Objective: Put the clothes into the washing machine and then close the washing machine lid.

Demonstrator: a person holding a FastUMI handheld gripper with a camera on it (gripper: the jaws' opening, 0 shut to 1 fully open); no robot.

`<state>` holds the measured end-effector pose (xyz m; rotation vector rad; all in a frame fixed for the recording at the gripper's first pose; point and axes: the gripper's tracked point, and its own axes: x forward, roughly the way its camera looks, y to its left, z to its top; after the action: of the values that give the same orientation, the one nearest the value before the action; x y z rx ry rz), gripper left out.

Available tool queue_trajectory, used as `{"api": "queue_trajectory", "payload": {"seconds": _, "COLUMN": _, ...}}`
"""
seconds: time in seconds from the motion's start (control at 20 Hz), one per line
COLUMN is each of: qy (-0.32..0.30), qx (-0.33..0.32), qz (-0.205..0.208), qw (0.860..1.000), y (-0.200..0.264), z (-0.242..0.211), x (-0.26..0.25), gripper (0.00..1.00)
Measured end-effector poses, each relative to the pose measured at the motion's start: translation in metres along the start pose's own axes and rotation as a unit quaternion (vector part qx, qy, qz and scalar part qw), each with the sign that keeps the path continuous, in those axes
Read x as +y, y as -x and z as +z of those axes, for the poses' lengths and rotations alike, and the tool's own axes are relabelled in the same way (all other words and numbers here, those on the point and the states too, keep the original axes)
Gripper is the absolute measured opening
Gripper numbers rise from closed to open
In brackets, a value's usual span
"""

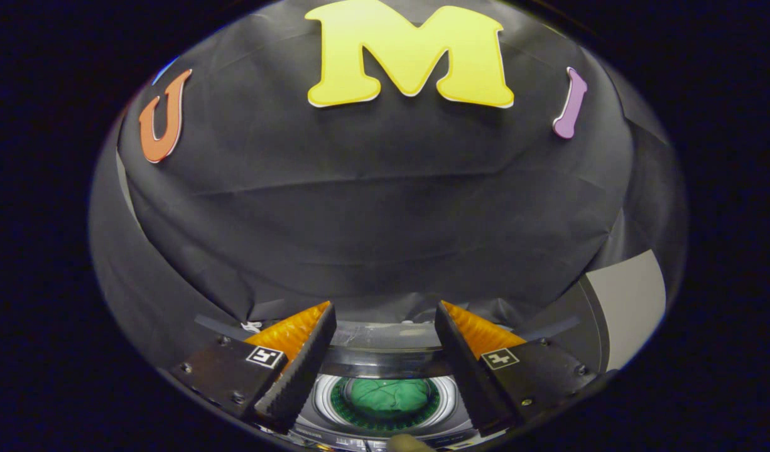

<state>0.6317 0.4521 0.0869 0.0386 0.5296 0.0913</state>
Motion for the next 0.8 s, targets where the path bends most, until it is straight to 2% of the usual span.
{"api": "queue_trajectory", "payload": {"seconds": 0.8, "qy": 0.002, "qx": -0.007, "qz": 0.009, "qw": 1.0, "y": 0.005, "z": -0.0079, "x": 0.0014, "gripper": 0.99}}
